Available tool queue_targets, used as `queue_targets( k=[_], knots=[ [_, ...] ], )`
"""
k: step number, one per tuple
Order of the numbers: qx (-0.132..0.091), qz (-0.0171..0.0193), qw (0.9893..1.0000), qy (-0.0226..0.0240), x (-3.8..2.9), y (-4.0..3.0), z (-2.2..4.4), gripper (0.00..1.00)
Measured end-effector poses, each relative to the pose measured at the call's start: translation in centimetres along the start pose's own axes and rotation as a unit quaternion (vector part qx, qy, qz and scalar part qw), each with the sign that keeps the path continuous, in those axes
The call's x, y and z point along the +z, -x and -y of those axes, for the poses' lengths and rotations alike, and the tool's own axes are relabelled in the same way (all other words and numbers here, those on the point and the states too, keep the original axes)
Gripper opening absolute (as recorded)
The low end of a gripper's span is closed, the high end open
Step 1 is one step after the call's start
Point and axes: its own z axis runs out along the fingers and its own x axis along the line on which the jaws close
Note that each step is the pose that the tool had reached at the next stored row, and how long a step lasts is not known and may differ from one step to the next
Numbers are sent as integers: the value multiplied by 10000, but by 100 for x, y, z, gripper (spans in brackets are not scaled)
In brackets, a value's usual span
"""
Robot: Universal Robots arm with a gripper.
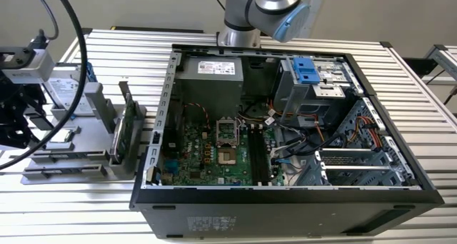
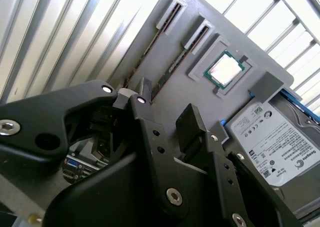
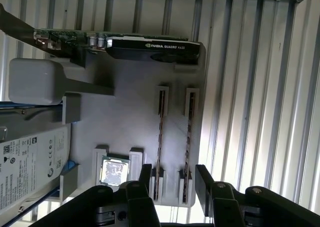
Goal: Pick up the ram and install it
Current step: 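Pick up the ram and move it above insertion slot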
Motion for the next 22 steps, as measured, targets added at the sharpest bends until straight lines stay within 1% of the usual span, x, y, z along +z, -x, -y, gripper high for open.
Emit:
queue_targets(
  k=[14,16,22],
  knots=[
    [0,0,10000,0,31,1,1,100],
    [1,-1,10000,0,41,1,1,100],
    [1,-2,10000,-18,78,4,2,100]
  ],
)
